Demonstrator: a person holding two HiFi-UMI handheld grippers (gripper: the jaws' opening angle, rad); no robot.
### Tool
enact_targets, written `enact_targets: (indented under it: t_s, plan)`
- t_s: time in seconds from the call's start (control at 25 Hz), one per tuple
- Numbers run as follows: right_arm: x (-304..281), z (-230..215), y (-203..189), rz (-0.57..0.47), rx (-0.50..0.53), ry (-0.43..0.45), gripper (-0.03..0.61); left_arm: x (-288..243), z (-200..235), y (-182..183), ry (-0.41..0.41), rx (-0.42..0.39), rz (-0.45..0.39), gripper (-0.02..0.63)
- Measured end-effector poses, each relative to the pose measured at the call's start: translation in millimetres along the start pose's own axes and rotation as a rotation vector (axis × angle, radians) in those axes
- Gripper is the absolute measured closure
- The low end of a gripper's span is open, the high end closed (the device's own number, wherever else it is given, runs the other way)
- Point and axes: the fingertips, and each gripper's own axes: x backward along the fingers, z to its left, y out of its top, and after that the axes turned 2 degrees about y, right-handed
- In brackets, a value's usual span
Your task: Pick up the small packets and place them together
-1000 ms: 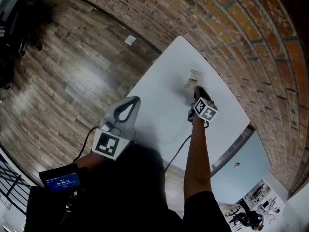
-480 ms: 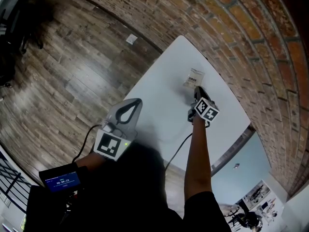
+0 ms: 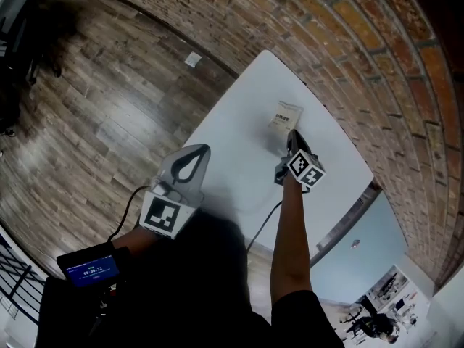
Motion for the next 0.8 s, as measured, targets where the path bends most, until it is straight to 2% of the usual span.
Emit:
enact_targets:
  t_s: [0.44, 0.8]
  plan:
    - [60.8, 21.9, -34.2, -0.113, -0.035, -0.035, 0.574, 3.8, -38.2, -0.7, -0.099, -0.035, -0.018, 0.614]
    - [92.2, 26.2, -75.1, -0.118, -0.055, -0.078, 0.574, 11.8, -76.4, -6.5, -0.174, -0.086, -0.004, 0.614]
